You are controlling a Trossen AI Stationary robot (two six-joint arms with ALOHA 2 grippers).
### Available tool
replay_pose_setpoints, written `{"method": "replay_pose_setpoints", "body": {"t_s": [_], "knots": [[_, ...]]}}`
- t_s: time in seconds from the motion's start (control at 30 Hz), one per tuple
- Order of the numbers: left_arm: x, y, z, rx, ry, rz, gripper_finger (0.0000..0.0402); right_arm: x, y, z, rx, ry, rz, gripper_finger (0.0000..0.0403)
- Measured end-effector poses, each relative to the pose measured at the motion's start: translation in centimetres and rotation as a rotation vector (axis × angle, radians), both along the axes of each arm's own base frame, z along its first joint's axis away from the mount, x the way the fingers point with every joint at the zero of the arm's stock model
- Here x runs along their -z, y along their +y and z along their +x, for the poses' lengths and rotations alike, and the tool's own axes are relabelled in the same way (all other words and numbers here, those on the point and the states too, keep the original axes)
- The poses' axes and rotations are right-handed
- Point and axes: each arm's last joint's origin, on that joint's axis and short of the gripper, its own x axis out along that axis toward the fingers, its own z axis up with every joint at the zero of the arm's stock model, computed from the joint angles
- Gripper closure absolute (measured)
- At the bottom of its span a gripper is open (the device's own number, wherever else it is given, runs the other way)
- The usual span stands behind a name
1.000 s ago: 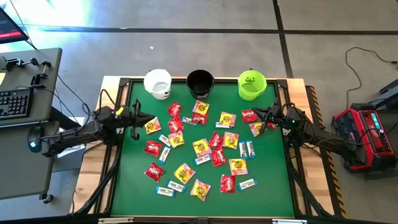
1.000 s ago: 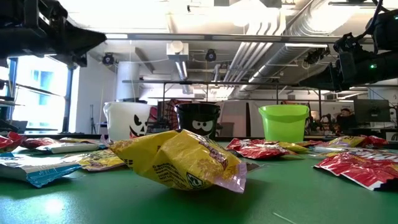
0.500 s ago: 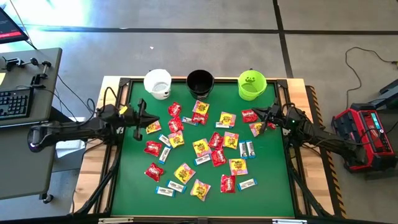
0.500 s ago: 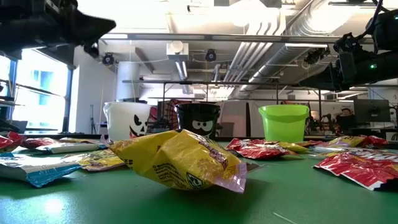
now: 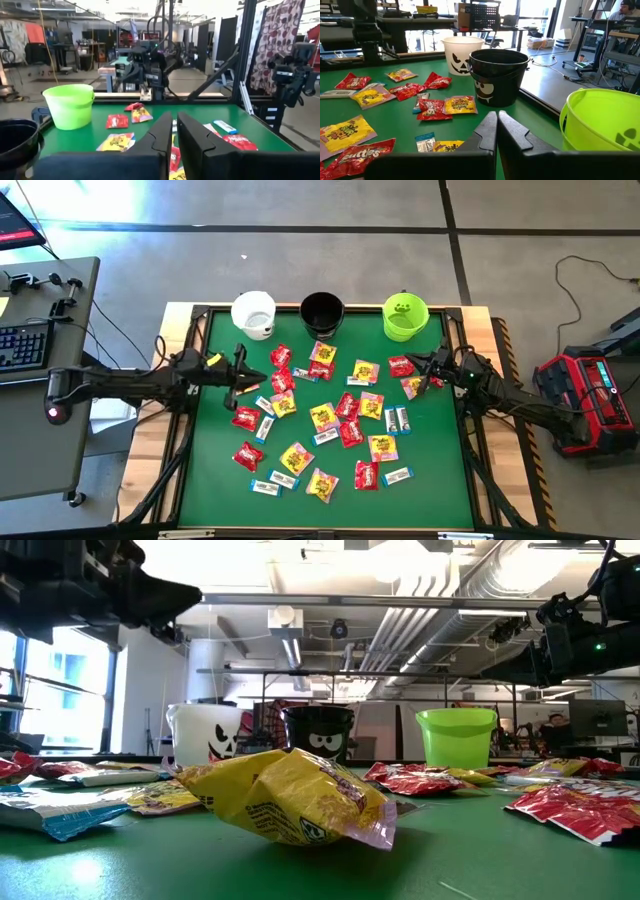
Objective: Sort candy by brand, put in halloween buckets
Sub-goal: Put the red candy into the black bucket
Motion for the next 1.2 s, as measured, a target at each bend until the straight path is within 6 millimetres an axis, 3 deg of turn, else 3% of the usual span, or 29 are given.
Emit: {"method": "replay_pose_setpoints", "body": {"t_s": [0.3, 0.53, 0.7, 0.9, 1.2], "knots": [[-0.2, 0.1, 0.6, 0.000, -0.037, -0.044, 0.0364, 0.0, 0.0, 0.0, 0.000, 0.000, 0.000, 0.0403], [0.2, 0.2, 1.2, 0.019, 0.021, -0.185, 0.0364, 0.0, 0.0, 0.0, 0.000, 0.000, 0.000, 0.0403], [-1.1, 0.0, 1.4, 0.012, -0.110, -0.045, 0.0364, 0.0, 0.0, 0.0, 0.000, 0.000, 0.000, 0.0403], [-1.3, -0.2, 1.7, -0.007, -0.086, 0.063, 0.0364, 0.0, 0.0, 0.0, 0.000, 0.000, 0.000, 0.0403], [-2.6, 0.6, 2.2, -0.227, -0.094, 0.035, 0.0364, 0.0, 0.0, 0.0, 0.000, 0.001, 0.000, 0.0403]]}}
